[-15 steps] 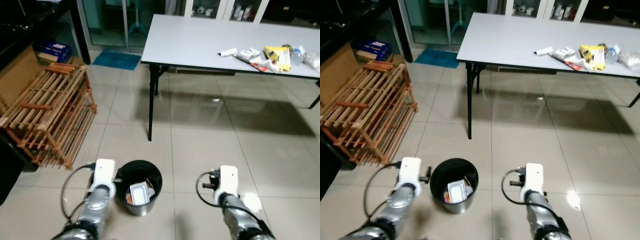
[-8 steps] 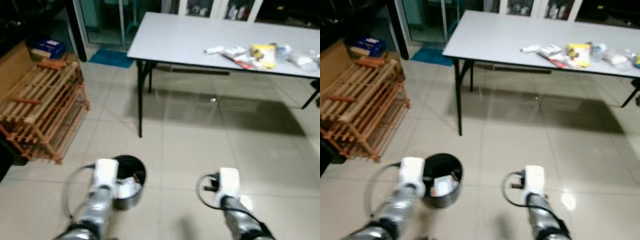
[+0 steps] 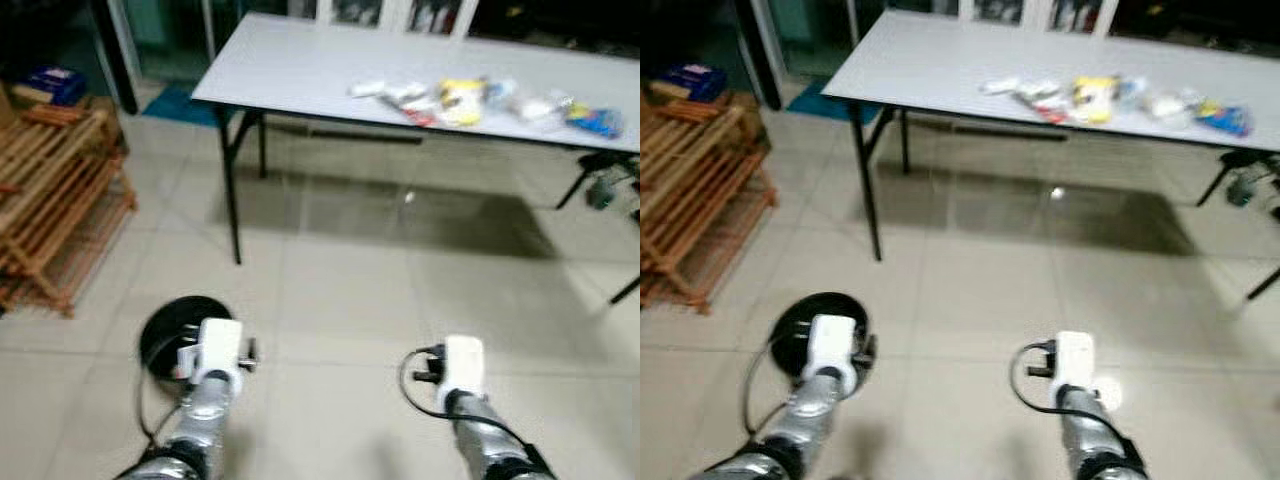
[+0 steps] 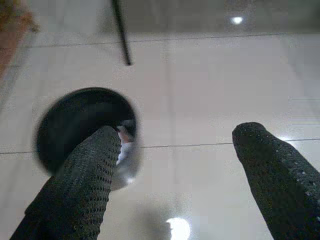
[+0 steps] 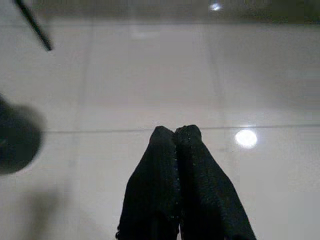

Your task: Picking trash to rubbish bin

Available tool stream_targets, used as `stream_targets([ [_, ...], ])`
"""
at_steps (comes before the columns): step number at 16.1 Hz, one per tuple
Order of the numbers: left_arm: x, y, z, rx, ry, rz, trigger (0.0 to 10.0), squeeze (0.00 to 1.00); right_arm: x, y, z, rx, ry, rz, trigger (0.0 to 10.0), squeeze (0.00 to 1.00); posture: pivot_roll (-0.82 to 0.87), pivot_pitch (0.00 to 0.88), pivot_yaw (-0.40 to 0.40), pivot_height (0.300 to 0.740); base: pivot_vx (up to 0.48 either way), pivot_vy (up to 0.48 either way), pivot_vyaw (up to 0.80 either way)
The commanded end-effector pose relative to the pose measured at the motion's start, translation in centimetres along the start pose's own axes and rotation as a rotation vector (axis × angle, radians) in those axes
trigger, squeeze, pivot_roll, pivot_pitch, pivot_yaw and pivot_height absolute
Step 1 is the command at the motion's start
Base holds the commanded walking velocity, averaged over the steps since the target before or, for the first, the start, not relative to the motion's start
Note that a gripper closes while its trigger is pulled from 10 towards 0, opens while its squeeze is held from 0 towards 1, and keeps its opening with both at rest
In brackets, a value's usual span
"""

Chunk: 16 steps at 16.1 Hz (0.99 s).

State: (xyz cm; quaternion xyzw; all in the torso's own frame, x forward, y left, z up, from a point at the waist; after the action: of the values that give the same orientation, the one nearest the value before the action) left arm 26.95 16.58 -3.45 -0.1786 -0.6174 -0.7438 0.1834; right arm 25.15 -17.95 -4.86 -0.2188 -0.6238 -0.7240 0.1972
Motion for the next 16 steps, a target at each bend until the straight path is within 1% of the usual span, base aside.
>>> stream_targets([
  [1,-0.1,-0.08,1.17,0.004,0.033,0.018,10.0,0.0,-0.12,0.0,0.62,-0.006,0.017,0.004,10.0,0.0,0.02,0.034,-0.073,0.74,0.0,0.0,0.0],
  [10,-0.27,0.21,1.29,0.042,0.042,0.02,10.0,0.0,-0.13,-0.11,0.64,-0.013,0.022,0.017,10.0,0.0,0.02,0.035,-0.075,0.74,0.0,0.0,0.0],
  [16,-0.26,0.14,1.28,0.04,0.036,0.025,10.0,0.0,-0.21,0.04,0.62,-0.013,0.017,0.018,10.0,0.0,0.02,0.035,-0.072,0.74,0.269,0.0,0.0],
])
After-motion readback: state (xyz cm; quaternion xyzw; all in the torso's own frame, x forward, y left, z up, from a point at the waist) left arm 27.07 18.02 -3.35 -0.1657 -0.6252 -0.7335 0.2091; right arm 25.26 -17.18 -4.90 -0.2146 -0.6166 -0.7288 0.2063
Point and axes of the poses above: a point about 5 cm out from each wrist's last joint towards the gripper, its own x axis pointing back from the gripper into the wrist, its own y axis along the axis of the wrist's last joint, z = x × y, the point moved 1 cm from there along -x, pointing out of the wrist towards the gripper, and after that the axes turned 3 degrees about -x, right-handed, at the moved point
